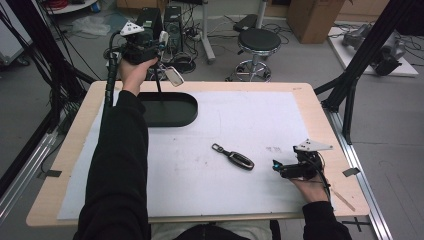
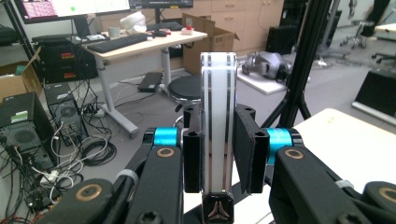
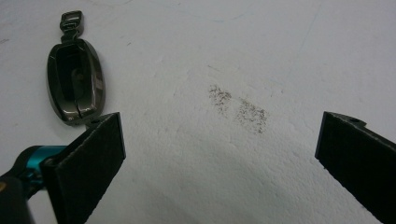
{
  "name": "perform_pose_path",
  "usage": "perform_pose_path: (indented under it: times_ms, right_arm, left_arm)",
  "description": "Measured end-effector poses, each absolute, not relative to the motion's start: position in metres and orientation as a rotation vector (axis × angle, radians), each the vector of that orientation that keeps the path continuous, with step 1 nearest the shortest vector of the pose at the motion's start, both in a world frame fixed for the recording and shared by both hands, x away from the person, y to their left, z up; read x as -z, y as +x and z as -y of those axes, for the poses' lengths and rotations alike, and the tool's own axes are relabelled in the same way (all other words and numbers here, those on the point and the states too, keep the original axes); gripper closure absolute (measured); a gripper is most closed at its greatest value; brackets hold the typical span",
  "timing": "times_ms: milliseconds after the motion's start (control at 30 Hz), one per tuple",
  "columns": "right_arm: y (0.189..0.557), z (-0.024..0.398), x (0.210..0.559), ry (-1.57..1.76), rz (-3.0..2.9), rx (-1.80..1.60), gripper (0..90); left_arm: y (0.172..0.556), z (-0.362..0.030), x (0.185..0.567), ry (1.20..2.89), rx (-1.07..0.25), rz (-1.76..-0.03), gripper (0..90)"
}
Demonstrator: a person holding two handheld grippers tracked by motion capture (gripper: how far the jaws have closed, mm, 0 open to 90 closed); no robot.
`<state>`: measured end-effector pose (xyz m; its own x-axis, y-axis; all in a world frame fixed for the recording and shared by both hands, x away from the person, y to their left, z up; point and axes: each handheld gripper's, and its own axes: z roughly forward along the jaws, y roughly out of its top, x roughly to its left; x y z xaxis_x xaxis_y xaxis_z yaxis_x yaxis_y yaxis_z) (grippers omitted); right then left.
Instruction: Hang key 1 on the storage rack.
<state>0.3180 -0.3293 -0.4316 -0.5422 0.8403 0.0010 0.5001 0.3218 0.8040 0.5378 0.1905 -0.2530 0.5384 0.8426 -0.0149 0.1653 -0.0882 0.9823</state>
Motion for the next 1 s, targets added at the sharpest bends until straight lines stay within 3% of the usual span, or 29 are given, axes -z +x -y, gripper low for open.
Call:
perform_pose_path:
  times_ms: [467,567,700,933,1000]
  right_arm:
    - [0.319,0.327,0.433,1.186,-2.184,-1.087,0.8]
    - [0.319,0.328,0.433,1.185,-2.184,-1.088,0.8]
    - [0.319,0.328,0.433,1.186,-2.184,-1.088,0.8]
    - [0.320,0.327,0.432,1.182,-2.186,-1.090,0.8]
    - [0.320,0.326,0.432,1.176,-2.186,-1.091,0.8]
  left_arm:
    - [0.538,-0.195,0.262,1.537,-0.773,-0.940,72.9]
    - [0.539,-0.198,0.264,1.469,-0.734,-1.037,49.1]
    - [0.539,-0.206,0.264,1.450,-0.623,-1.069,28.0]
    - [0.533,-0.210,0.263,1.557,-0.456,-1.024,5.2]
    - [0.528,-0.208,0.263,1.585,-0.435,-0.983,5.0]
